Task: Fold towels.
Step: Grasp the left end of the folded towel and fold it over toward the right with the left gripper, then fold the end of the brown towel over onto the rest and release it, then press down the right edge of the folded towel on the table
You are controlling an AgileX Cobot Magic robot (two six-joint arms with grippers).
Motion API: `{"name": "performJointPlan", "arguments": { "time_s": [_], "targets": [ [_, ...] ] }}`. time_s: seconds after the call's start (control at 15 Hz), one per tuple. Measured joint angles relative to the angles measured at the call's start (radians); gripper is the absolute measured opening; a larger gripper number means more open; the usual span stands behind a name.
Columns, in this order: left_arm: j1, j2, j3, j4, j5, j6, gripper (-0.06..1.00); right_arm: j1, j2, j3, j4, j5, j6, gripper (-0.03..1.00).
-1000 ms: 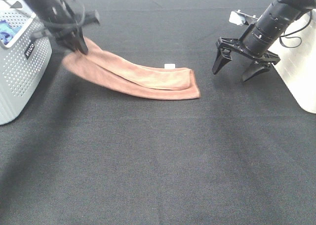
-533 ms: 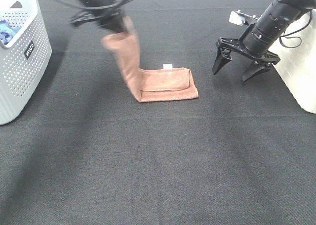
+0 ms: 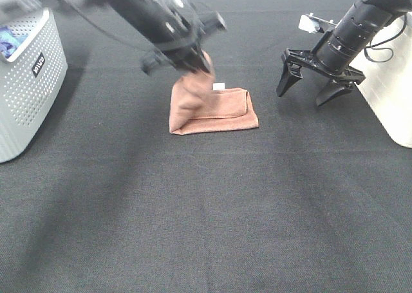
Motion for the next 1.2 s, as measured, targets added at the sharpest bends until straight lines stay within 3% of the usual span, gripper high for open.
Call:
{"name": "performJointPlan", "arguments": {
  "time_s": [0.13,0.27,0.4,0.53,0.67,0.87,1.0,1.07,1.2],
  "targets": [
    [-0.019,0.031,0.000,-0.030,-0.063,-0.026,0.14,0.000,0.000,0.000,0.000,0.000,0.000,0.85],
    [-0.030,0.048,0.000,-0.090,-0.131,-0.040,0.41,0.000,0.000,0.000,0.000,0.000,0.000,0.85],
    [-0.035,0.049,0.000,-0.204,-0.186,-0.001,0.68,0.000,0.000,0.000,0.004,0.000,0.000,0.85],
    [-0.035,0.049,0.000,-0.286,-0.207,0.087,0.72,0.000,0.000,0.000,0.038,0.002,-0.004,0.85],
    [-0.017,0.031,0.000,-0.300,-0.211,0.210,0.73,0.000,-0.012,0.000,0.130,0.007,-0.042,0.85],
    [0.073,-0.025,0.000,-0.278,-0.184,0.358,0.73,0.039,-0.025,0.000,0.440,0.040,-0.221,0.85],
    [0.127,-0.053,0.000,-0.245,-0.153,0.376,0.73,0.102,0.007,0.000,0.595,0.041,-0.327,0.85],
    [0.127,-0.053,0.000,-0.245,-0.153,0.376,0.73,0.102,0.007,0.000,0.595,0.041,-0.327,0.85],
    [0.160,-0.062,0.000,-0.243,-0.111,0.378,0.73,0.139,0.066,0.000,0.703,0.022,-0.411,0.85]
  ]
}}
